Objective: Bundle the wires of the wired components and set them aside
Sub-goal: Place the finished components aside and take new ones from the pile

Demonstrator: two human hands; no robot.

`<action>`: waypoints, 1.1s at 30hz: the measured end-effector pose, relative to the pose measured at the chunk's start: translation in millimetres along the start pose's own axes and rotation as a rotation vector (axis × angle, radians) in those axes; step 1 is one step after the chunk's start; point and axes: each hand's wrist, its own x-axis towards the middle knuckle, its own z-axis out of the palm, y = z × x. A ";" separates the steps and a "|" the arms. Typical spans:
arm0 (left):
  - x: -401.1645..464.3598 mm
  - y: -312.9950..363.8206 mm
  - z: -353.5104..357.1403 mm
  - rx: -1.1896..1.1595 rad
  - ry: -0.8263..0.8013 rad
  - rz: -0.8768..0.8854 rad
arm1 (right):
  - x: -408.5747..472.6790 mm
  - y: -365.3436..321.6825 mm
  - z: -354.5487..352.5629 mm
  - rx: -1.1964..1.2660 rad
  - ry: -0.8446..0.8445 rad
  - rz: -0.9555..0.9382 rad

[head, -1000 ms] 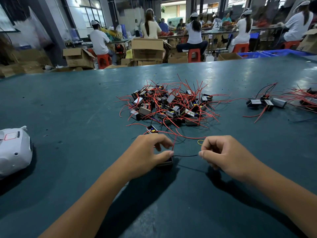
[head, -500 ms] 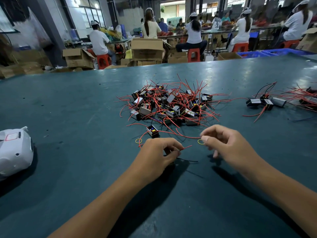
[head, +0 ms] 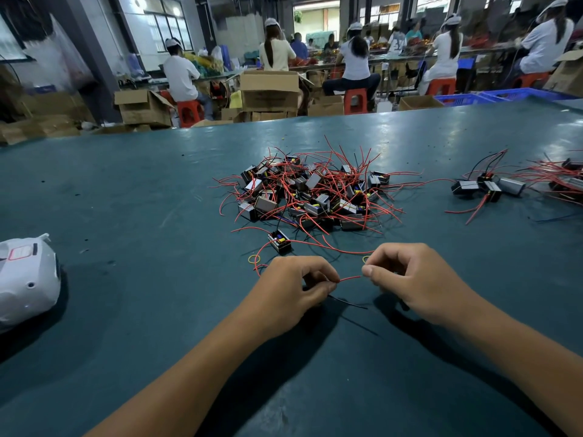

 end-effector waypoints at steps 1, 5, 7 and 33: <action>0.2 0.1 -0.1 0.001 -0.003 -0.003 | 0.3 -0.3 0.0 0.010 -0.002 0.003; 0.3 -1.2 -2.0 0.005 -0.021 -0.017 | 0.2 -1.0 -1.7 -0.005 0.007 -0.005; -0.1 -1.9 -3.0 0.012 -0.024 -0.017 | -0.2 -0.7 -3.0 -0.009 0.002 -0.007; 14.9 -43.7 -50.2 0.068 0.311 -0.258 | -0.5 -3.0 -4.5 -0.005 0.075 0.044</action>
